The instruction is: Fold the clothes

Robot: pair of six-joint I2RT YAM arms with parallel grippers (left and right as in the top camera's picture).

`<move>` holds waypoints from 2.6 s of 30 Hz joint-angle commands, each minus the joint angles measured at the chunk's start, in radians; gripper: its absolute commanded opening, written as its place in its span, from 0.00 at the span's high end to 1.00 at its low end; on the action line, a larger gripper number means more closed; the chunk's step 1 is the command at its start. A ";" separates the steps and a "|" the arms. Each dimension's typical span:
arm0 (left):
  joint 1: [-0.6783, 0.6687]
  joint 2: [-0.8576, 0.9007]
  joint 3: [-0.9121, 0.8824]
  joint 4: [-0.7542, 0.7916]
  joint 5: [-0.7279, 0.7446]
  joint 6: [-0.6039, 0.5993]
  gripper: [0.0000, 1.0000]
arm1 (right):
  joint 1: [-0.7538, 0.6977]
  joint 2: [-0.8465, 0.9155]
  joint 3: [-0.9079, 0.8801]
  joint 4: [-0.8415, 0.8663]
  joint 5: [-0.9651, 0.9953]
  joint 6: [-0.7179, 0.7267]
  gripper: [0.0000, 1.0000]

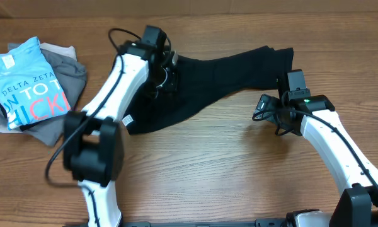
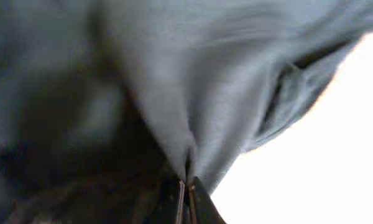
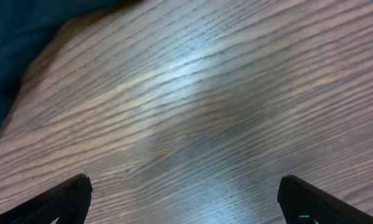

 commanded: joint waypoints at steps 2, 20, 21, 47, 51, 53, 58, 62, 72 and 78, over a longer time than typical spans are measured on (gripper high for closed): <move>-0.016 -0.161 0.034 -0.161 0.039 0.074 0.96 | -0.021 -0.026 0.011 0.010 0.011 -0.006 0.00; -0.093 -0.162 -0.513 -0.296 -0.043 0.109 0.96 | -0.239 -0.008 0.011 0.125 -0.361 -0.328 0.09; -0.093 -0.162 -0.549 -0.276 -0.044 0.103 0.96 | -0.236 0.006 0.011 0.154 -0.361 -0.343 0.10; -0.092 -0.162 -0.660 -0.045 -0.137 -0.004 0.96 | -0.126 0.325 0.030 0.349 -0.369 -0.361 0.96; -0.092 -0.162 -0.660 -0.045 -0.148 -0.005 0.96 | -0.145 0.296 0.129 0.336 -0.371 -0.339 0.97; -0.092 -0.162 -0.660 -0.042 -0.147 -0.005 0.96 | -0.149 0.292 0.199 0.354 -0.367 -0.339 0.96; -0.092 -0.162 -0.660 -0.031 -0.147 -0.015 0.96 | -0.150 0.292 0.288 0.641 -0.360 -0.339 0.85; -0.092 -0.162 -0.660 -0.032 -0.147 -0.023 0.96 | -0.150 0.294 0.287 0.719 -0.300 -0.310 0.25; -0.092 -0.162 -0.660 -0.026 -0.147 -0.023 0.96 | -0.205 0.294 0.287 0.344 -0.023 -0.281 0.00; -0.092 -0.162 -0.660 -0.015 -0.146 -0.023 0.96 | -0.219 0.294 0.276 0.150 -0.048 -0.281 0.00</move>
